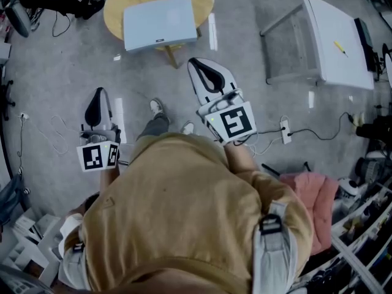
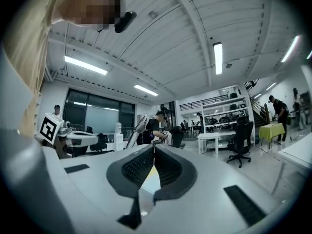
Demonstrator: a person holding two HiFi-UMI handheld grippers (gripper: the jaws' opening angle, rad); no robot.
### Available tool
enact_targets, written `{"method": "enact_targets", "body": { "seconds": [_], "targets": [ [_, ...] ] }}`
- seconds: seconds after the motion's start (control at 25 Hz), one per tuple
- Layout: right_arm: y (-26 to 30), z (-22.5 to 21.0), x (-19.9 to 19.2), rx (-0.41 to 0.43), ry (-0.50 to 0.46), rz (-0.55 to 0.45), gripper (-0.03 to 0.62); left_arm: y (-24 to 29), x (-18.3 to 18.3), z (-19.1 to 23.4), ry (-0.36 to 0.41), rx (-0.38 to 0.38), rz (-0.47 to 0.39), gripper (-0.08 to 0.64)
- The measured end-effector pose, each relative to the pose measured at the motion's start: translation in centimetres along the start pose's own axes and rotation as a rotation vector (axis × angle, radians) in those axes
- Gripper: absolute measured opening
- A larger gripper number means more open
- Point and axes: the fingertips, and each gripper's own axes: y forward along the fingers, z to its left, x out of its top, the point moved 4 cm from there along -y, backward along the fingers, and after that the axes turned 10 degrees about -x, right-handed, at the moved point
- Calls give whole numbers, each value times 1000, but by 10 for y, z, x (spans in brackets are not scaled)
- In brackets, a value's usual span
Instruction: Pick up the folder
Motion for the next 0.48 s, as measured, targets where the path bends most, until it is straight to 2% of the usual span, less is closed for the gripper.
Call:
{"method": "enact_targets", "body": {
  "seconds": [0.2,0.48],
  "targets": [
    [26,7,4,-62,-61,-36,2,24,-1,14,21,-37,-20,3],
    [67,1,-10,-126,-58,36,2,66,-17,61,-12,-103,-31,3]
  ]
}}
